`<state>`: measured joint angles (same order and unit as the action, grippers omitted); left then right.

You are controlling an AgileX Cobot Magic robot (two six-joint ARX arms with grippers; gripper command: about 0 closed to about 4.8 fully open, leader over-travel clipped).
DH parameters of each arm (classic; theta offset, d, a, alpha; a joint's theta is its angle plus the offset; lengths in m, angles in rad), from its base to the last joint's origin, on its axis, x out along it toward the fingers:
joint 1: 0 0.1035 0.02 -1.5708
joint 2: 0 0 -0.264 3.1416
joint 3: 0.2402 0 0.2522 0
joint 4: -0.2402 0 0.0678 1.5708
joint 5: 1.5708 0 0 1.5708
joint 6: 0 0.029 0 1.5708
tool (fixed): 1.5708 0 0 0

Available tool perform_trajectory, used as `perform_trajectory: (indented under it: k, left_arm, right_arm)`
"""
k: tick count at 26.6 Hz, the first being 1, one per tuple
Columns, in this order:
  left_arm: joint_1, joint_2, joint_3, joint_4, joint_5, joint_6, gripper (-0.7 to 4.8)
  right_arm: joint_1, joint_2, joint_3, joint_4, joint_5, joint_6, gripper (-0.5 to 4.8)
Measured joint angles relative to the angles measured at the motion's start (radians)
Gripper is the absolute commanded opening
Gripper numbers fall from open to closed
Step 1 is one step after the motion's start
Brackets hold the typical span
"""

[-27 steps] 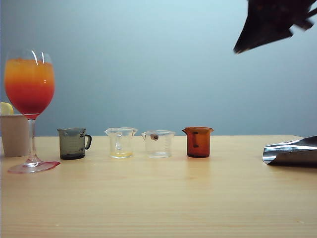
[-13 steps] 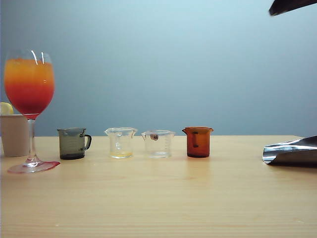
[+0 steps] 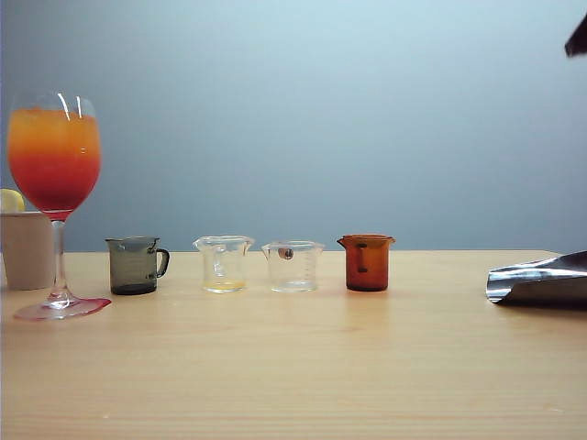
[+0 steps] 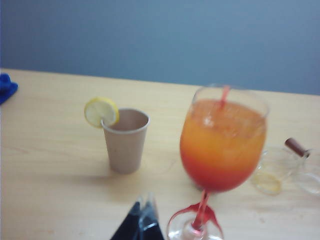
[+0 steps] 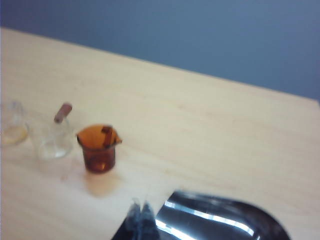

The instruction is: Pick up the fourth measuring cup from the left, pour the grenadine inside into the goblet, and finally put the measuring cup back in its original place.

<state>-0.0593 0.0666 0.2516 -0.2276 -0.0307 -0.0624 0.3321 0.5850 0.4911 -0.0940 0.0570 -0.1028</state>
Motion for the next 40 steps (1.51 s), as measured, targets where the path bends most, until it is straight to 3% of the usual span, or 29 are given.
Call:
perform_trajectory:
  k: [9, 22, 28, 40]
  left_arm:
    - [0.0, 0.0, -0.148, 0.179, -0.034, -0.024, -0.05]
    - [0.0, 0.0, -0.168, 0.156, -0.034, -0.025, -0.04]
    - [0.0, 0.0, -0.168, 0.156, -0.034, -0.025, -0.04]
    - [0.0, 0.0, -0.167, 0.156, -0.034, -0.025, -0.05]
  right_arm:
    - [0.0, -0.014, -0.143, 0.186, -0.011, 0.0, -0.02]
    - [-0.001, -0.015, -0.179, 0.214, -0.108, -0.003, -0.02]
    - [-0.001, -0.027, -0.185, 0.221, -0.113, -0.003, -0.02]
    - [-0.06, -0.259, -0.364, 0.226, -0.066, 0.009, -0.02]
